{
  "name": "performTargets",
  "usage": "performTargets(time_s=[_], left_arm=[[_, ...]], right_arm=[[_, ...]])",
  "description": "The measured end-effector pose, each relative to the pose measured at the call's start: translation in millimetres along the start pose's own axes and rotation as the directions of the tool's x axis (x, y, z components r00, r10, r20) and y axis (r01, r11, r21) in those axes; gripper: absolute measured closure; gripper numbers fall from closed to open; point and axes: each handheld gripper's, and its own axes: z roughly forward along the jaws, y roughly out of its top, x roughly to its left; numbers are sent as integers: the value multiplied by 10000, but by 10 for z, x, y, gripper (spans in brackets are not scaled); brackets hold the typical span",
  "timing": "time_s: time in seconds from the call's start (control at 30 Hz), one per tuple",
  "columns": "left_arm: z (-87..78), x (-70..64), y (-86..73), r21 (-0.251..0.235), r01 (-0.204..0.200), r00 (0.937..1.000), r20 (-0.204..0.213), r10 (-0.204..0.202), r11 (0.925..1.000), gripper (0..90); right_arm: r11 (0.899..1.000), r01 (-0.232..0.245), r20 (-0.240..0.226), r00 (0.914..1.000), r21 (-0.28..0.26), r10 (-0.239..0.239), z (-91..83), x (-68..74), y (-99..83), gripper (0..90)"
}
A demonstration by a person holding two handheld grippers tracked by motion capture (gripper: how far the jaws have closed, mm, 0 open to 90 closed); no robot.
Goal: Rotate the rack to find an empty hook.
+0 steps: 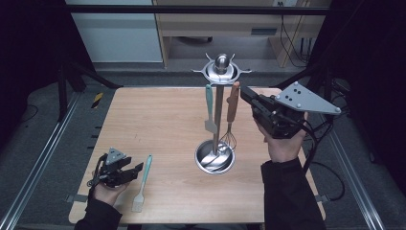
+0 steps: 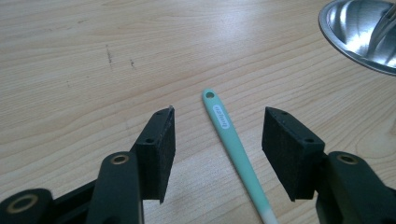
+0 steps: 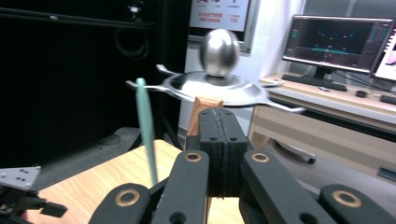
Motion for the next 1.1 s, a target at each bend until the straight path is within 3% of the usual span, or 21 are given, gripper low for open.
performTargets(time_s=[0.27,0.63,0.83,1.1], left_arm=[[1,1,-1,32,8,10000,8,-8,10000,439],[-2,-1,0,46,11,10000,42,-11,10000,439],[-2,5,0,76,30,10000,37,-30,10000,439],[7,10,1,69,78,10000,30,-79,9999,439]], right_arm=[[9998,177,-483,9987,-43,-179,76,155,30,900],[9997,240,-637,9977,2,-239,196,267,55,900],[9999,89,-368,9993,-145,-94,95,175,10,900],[9996,-270,353,9990,-102,273,-59,-83,-92,900]])
